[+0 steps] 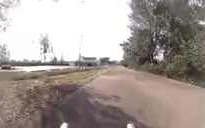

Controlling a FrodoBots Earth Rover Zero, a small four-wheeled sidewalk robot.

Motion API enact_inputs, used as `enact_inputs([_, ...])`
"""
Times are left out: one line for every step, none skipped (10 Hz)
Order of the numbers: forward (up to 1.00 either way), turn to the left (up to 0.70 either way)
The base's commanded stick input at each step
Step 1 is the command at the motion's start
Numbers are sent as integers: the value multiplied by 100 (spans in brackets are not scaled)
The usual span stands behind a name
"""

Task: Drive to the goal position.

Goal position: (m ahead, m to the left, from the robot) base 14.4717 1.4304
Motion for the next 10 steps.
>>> enact_inputs([70, 0])
enact_inputs([70, 0])
enact_inputs([70, 0])
enact_inputs([70, 0])
enact_inputs([70, 0])
enact_inputs([70, 0])
enact_inputs([70, 0])
enact_inputs([70, 0])
enact_inputs([70, 0])
enact_inputs([70, 0])
